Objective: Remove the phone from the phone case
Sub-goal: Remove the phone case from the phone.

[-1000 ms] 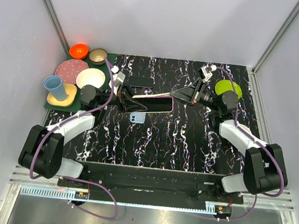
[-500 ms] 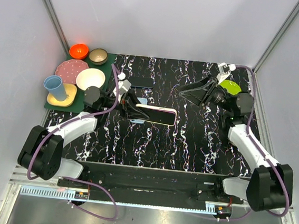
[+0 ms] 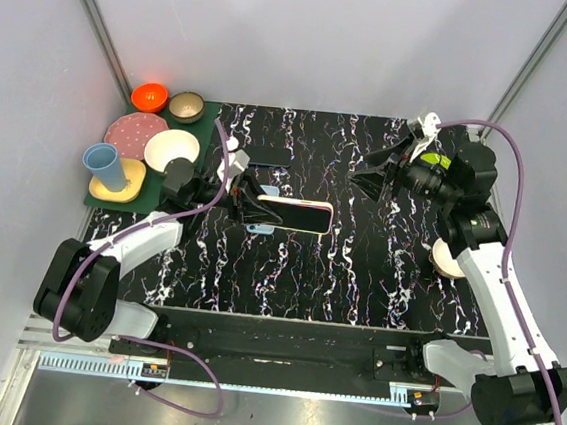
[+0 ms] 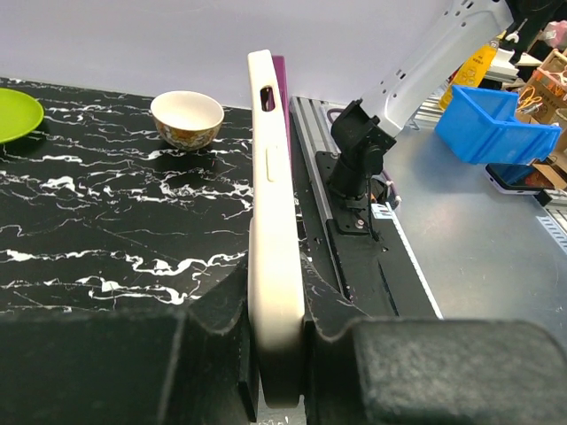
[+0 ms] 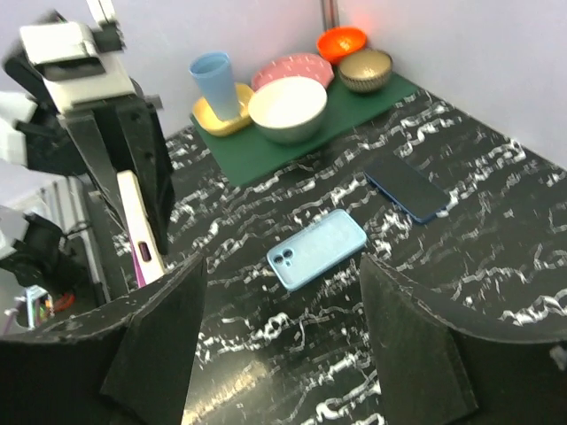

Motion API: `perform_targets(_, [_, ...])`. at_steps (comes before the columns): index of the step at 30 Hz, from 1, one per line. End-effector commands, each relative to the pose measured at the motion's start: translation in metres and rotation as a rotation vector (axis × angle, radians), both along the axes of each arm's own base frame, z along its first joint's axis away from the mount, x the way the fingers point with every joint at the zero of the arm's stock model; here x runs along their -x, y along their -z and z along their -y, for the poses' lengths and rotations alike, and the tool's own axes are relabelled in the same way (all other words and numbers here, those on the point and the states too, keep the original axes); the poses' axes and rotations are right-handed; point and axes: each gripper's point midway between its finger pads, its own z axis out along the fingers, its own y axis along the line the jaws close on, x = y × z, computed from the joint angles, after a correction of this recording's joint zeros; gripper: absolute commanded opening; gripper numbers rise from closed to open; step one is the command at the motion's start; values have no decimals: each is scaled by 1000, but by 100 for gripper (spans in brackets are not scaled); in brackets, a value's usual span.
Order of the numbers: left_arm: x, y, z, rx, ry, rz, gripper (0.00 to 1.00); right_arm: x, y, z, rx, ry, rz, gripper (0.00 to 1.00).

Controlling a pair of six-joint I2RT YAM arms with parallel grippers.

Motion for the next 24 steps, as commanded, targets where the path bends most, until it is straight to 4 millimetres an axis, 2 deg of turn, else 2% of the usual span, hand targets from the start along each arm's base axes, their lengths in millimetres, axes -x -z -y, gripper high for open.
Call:
perform_targets(1, [-11, -29, -1, 42, -61, 149, 0, -2, 25, 14, 126, 63, 23, 75])
perform_targets(8, [-22, -29, 0, 5, -101, 147, 0, 1, 40, 12, 151, 33, 8, 73])
perform_targets(12, [-36, -32, 2, -21, -136, 130, 0, -1, 47, 15, 179, 40, 22, 73])
perform_targets(13, [-40, -19, 2, -69, -142, 82, 0, -2, 49, 15, 185, 43, 21, 73])
perform_targets(15, [-45, -13, -2, -150, -160, -2, 0, -5, 54, 15, 195, 45, 10, 73])
perform_targets(16, [-51, -10, -4, -176, -174, 51, 0, -5, 54, 15, 196, 41, 9, 72])
perform_targets(20, [-58, -18, -20, -201, -218, 76, 0, -2, 58, 11, 190, 4, -3, 72])
perform_targets(24, [-44, -35, -21, -159, -179, 125, 0, 8, 57, 9, 187, -32, 15, 72])
